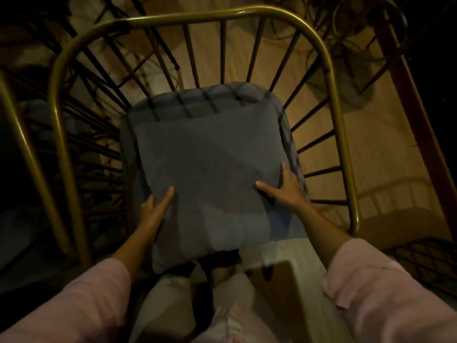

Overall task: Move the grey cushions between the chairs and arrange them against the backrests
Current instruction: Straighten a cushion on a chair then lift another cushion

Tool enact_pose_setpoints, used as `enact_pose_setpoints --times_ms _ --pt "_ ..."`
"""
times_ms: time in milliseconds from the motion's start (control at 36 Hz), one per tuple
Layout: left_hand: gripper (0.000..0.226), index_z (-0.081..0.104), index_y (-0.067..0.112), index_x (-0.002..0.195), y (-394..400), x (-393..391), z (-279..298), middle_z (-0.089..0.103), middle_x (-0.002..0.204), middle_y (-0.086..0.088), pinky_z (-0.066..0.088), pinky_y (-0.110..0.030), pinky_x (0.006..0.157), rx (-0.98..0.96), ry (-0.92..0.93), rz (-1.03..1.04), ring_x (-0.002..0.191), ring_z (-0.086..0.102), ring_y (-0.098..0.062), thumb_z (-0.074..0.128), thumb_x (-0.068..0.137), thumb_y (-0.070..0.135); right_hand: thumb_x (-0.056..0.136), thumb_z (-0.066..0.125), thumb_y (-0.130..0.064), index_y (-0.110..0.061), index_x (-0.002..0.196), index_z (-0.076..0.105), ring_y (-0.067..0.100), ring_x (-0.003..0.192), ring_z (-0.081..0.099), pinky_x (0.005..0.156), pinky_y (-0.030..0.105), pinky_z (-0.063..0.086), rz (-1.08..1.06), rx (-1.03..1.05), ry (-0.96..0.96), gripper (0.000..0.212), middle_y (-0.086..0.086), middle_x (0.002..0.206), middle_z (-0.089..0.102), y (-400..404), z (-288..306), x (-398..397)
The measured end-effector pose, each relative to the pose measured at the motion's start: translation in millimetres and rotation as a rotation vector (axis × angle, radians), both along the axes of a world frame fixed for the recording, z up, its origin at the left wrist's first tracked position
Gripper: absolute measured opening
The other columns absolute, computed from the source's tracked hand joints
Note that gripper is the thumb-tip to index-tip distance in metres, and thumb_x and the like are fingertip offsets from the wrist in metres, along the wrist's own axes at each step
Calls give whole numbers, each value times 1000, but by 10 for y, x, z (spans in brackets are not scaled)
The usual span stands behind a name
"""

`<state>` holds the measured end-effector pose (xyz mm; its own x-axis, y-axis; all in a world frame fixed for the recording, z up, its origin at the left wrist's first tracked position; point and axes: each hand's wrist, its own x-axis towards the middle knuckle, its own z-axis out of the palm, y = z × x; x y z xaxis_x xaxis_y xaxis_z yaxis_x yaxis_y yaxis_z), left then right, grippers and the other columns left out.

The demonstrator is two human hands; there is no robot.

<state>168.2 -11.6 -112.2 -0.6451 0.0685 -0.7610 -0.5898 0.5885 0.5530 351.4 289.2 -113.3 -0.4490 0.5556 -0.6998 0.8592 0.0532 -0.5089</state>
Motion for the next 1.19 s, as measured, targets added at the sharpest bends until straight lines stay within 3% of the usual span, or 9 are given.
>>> enact_pose_setpoints --times_ms 83,167,278,444,556,667,917,1083,1194 --pt "97 25 21 153 102 100 26 22 159 -10 30 -42 117 -76 6 -46 143 32 -32 70 78 60 55 69 -84 -34 154 -17 39 152 -7 120 61 11 56 -39 -182 141 7 166 -15 -81 -139 54" --pt "96 19 22 154 155 186 29 11 160 -9 30 -41 115 -59 -3 -32 144 29 -31 67 79 59 60 68 -81 -35 153 -22 44 151 -6 120 62 9 80 -29 -229 137 10 165 -17 -76 -133 26" --pt "91 27 24 153 65 128 153 22 158 -9 31 -41 116 20 1 -33 143 31 -29 69 79 57 63 66 -80 -29 156 -13 43 151 3 120 59 16 35 -26 -225 133 15 166 -8 -97 -7 -49" --pt "79 18 8 153 -164 -79 501 39 152 -17 39 -40 111 75 28 49 137 43 -33 66 92 21 88 60 -56 -3 149 31 44 139 33 112 51 34 31 224 -69 86 27 152 33 -577 278 -149" --pt "76 21 7 153 -378 -287 871 37 153 -19 37 -39 110 66 110 143 138 41 -33 65 92 21 91 60 -51 -12 154 24 41 148 19 116 57 26 186 247 -51 82 20 162 19 -1068 507 -454" --pt "69 29 6 149 -753 -591 1259 43 148 -21 40 -36 105 129 232 229 133 48 -32 65 91 14 93 63 -43 -15 155 23 39 149 17 117 53 23 351 245 63 79 17 165 12 -1579 806 -1046" --pt "42 50 4 135 -2282 -1494 2163 55 137 -15 47 -43 106 116 696 326 124 55 -27 59 95 9 92 66 -35 -13 153 26 34 144 32 115 48 32 600 122 394 76 14 158 31 -2955 1724 -2777" --pt "30 58 14 121 -3312 -2121 2755 65 114 -5 52 -18 88 171 1058 340 95 65 -3 61 93 8 90 71 -23 -4 147 36 30 137 43 103 23 33 719 130 562 70 17 148 47 -3995 2341 -3765" --pt "26 57 16 118 -4014 -2570 2938 62 112 -4 48 -10 87 158 1137 434 94 61 0 59 94 6 91 67 -37 -11 150 34 29 139 42 112 36 36 743 104 615 73 14 151 45 -4644 2633 -4338"
